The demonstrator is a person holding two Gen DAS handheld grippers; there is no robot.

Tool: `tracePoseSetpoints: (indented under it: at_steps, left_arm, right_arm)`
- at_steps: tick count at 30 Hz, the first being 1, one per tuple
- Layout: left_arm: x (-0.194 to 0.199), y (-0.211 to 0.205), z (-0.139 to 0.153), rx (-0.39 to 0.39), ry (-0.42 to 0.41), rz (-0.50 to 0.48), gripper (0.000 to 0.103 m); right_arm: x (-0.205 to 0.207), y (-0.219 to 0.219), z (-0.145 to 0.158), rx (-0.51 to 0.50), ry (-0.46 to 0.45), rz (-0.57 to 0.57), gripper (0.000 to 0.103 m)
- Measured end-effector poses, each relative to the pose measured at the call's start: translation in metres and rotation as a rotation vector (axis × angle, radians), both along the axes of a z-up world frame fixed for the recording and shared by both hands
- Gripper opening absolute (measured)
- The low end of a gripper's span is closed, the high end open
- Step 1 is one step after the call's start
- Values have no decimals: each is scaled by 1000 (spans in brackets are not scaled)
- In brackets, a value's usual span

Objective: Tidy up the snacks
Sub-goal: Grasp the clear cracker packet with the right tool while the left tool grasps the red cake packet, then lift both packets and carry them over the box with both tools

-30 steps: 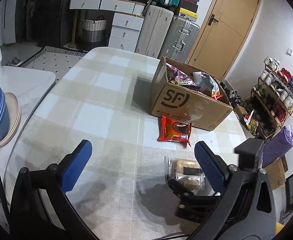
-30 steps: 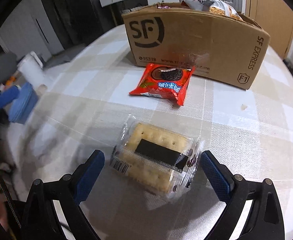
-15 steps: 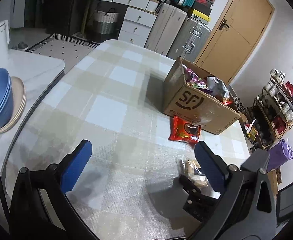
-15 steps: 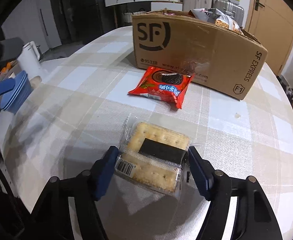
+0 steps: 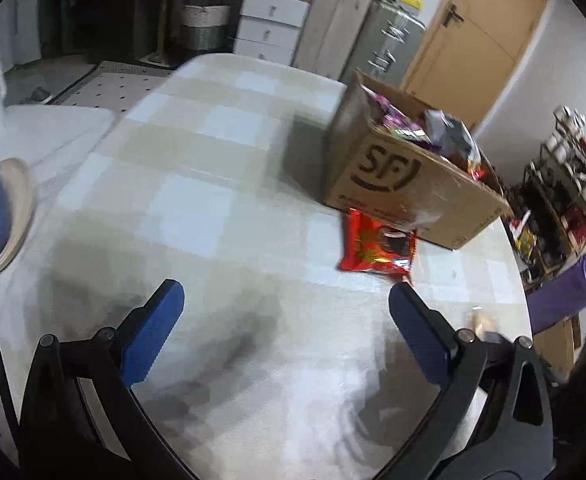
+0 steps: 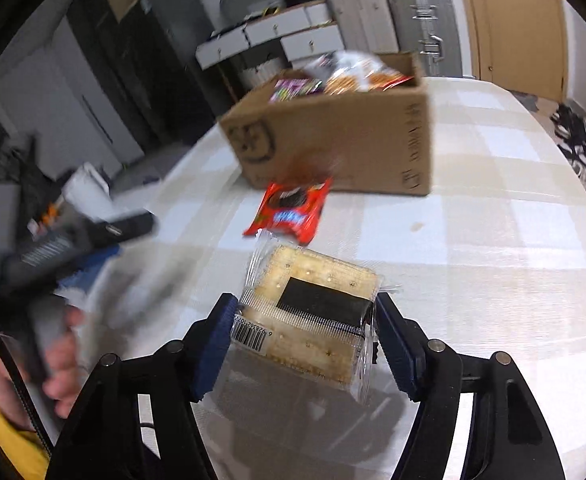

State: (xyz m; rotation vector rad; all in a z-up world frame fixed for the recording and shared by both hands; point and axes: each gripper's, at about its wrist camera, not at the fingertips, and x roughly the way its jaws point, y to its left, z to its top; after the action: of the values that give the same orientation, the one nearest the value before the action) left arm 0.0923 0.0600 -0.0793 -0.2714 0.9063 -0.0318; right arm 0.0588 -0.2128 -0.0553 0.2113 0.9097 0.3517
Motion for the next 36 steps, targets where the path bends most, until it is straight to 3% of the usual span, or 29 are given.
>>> tracePoseSetpoints:
  at_steps: [10, 13, 17, 23, 25, 28, 30, 36]
  left_arm:
    - [58, -73, -24, 90, 28, -92, 102]
    - [69, -90, -27, 106, 11, -122, 102]
    - [85, -108, -41, 157, 46, -153, 102]
    - [105, -111, -59, 128, 88, -149, 100]
    - [107, -111, -59, 116, 88, -143, 95]
    - [107, -115, -54, 92, 72, -183, 72]
    - [105, -121, -52, 71, 67, -221, 49]
    - [100, -127, -47, 79, 70, -260, 45]
  right_arm:
    - [1, -50, 1, 111, 45, -49, 69]
    - [1, -54, 1, 148, 59, -44, 69]
    - [4, -51, 1, 161, 54, -23, 69]
    - [4, -48, 1, 172, 54, -6, 69]
    - [5, -48, 0, 174, 57, -8, 69]
    - [6, -47, -2, 177, 66, -12, 69]
    - [7, -46, -3, 175, 71, -14, 69]
    - [7, -47, -6, 164, 72, -26, 69]
